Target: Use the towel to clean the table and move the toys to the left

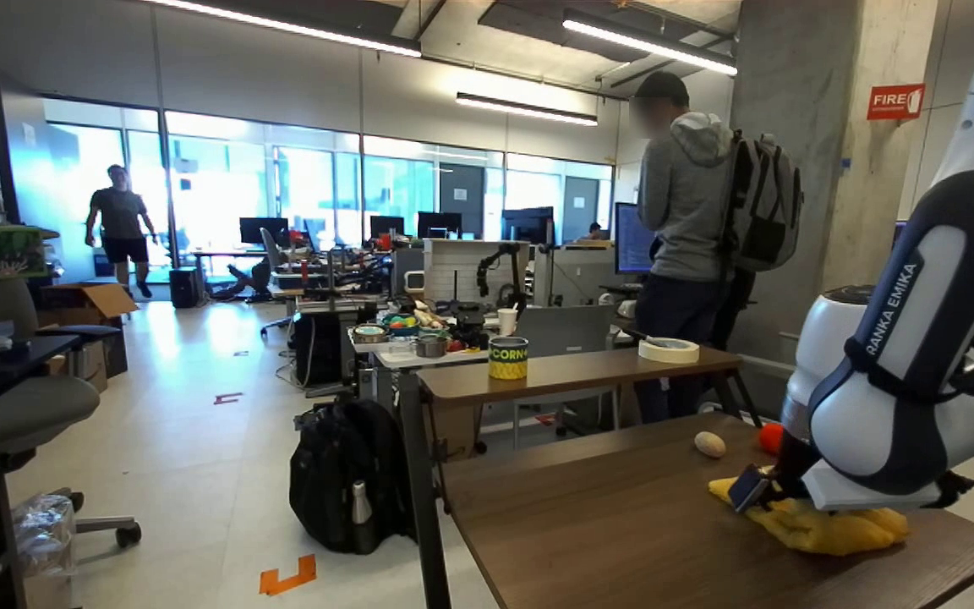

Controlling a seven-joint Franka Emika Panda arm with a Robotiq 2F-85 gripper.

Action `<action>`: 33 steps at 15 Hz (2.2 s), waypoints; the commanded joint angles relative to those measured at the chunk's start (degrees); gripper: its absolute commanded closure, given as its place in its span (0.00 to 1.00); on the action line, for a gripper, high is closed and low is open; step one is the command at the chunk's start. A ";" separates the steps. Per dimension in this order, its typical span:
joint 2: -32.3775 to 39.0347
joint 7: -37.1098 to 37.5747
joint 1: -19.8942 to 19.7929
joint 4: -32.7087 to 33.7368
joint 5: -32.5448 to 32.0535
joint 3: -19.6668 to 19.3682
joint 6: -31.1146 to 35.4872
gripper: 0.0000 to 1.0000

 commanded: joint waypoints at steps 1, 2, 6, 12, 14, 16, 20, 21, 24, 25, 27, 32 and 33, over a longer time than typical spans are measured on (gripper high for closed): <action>-2.56 -1.67 9.49 -7.27 -0.29 0.42 3.82 0.00; -3.20 -2.13 11.98 -8.77 -0.29 0.68 4.58 0.00; -2.86 -1.98 14.71 -7.94 1.27 0.58 4.18 0.00; -3.11 -2.56 14.64 -8.54 1.20 0.57 4.33 0.00; -2.76 -3.22 13.89 -8.31 0.65 1.38 4.20 0.00; -3.27 -7.25 8.63 -7.42 -2.27 8.34 5.79 0.00; -2.52 -11.75 6.00 -5.12 -4.94 17.16 6.60 0.00; -2.87 -12.89 5.87 -5.11 -5.78 18.95 6.76 0.00; -2.10 -15.37 5.27 -3.64 -7.65 21.70 6.42 0.00; -2.13 -14.34 7.20 -3.48 -6.55 18.85 7.13 0.00; -2.22 -13.21 5.65 -3.74 -4.97 16.57 9.08 0.00; -3.23 -12.40 -6.03 -5.82 -1.76 15.77 13.38 0.00; -3.59 -12.75 -8.11 -6.10 -2.00 15.95 13.62 0.00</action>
